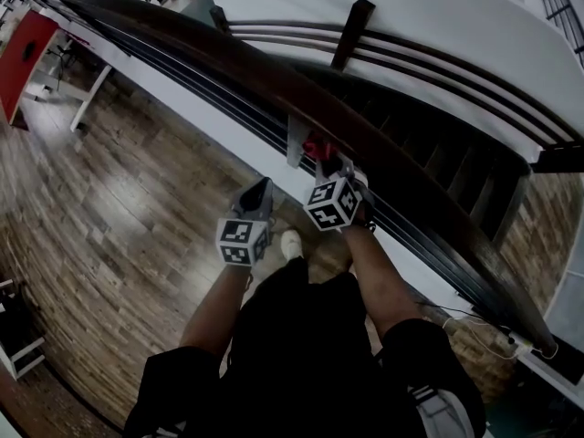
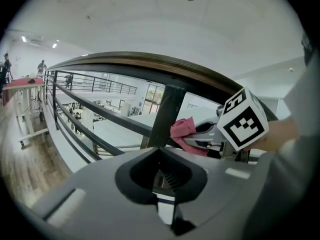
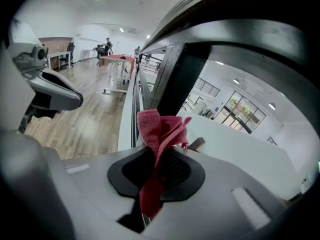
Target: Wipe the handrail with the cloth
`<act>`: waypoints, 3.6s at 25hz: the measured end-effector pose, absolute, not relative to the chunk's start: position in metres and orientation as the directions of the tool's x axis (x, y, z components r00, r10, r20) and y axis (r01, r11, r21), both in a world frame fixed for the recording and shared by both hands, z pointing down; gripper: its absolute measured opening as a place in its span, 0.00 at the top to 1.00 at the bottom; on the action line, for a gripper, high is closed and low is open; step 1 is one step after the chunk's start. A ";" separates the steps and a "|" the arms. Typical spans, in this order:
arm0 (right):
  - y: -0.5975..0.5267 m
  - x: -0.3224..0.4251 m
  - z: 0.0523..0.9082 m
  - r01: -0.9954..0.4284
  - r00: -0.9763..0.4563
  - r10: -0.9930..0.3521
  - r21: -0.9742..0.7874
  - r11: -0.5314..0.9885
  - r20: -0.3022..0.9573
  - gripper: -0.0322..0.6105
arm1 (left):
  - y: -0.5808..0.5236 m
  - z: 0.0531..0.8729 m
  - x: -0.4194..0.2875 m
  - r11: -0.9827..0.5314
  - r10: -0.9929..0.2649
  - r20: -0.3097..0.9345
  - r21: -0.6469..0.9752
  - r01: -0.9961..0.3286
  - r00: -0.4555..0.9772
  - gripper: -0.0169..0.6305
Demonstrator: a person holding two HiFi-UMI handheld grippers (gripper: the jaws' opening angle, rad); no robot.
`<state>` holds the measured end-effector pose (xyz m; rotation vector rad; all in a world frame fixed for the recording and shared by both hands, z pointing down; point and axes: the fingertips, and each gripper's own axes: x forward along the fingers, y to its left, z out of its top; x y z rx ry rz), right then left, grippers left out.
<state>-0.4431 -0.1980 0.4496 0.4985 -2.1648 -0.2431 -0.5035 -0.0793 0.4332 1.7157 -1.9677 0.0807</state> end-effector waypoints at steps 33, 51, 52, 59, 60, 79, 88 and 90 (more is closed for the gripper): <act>-0.102 0.041 0.327 -0.756 -0.439 -0.795 0.305 0.579 0.418 0.89 | -0.105 0.345 -0.057 -0.403 -0.872 0.204 0.216 -0.889 0.445 0.97; -0.061 0.259 0.342 -0.941 -0.060 -0.871 0.263 0.212 0.488 0.89 | -0.105 0.343 0.175 -0.742 -0.579 0.260 0.225 -0.632 0.773 0.97; -0.064 0.265 0.346 -0.946 -0.037 -0.870 0.265 0.189 0.492 0.89 | -0.110 0.349 0.182 -0.758 -0.557 0.269 0.222 -0.613 0.786 0.97; -0.078 0.302 0.370 -0.980 0.134 -0.838 0.197 -0.033 0.529 0.89 | -0.134 0.375 0.225 -0.874 -0.360 0.338 0.202 -0.441 0.869 0.97; -0.079 0.308 0.376 -0.982 0.148 -0.830 0.178 -0.060 0.538 0.89 | -0.135 0.381 0.230 -0.882 -0.336 0.354 0.207 -0.424 0.873 0.97; -0.128 0.516 0.474 -0.992 0.128 -0.812 0.070 -0.107 0.569 0.89 | -0.142 0.457 0.421 -0.864 -0.297 0.472 0.236 -0.444 0.830 0.97; -0.197 0.557 0.515 -0.992 0.123 -0.777 0.106 -0.073 0.617 0.89 | -0.150 0.500 0.441 -0.841 -0.266 0.574 0.254 -0.477 0.775 0.97; -0.204 0.566 0.519 -0.987 0.157 -0.775 0.118 -0.108 0.612 0.89 | -0.150 0.509 0.443 -0.837 -0.276 0.583 0.244 -0.489 0.764 0.97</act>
